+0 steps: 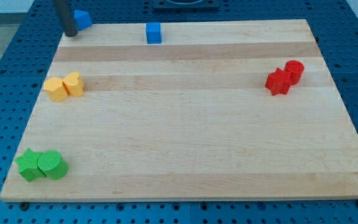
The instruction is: Move the blue triangle vertically to the top side of the yellow heart
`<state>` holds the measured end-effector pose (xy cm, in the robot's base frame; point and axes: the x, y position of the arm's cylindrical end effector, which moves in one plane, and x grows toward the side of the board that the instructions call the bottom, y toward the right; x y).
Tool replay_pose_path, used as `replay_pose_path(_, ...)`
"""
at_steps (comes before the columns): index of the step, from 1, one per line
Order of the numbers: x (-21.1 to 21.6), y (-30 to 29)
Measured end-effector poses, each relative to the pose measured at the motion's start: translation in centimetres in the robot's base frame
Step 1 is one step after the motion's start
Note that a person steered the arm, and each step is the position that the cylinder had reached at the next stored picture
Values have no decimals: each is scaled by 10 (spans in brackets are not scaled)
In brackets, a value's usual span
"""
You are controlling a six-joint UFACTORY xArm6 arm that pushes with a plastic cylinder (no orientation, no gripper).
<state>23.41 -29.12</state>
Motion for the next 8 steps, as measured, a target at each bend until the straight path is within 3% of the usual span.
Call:
replay_pose_path(1, 7, -14)
replay_pose_path(2, -42, -13)
replay_pose_path(4, -36, 16)
replay_pose_path(6, 111, 70)
replay_pose_path(8, 33, 41)
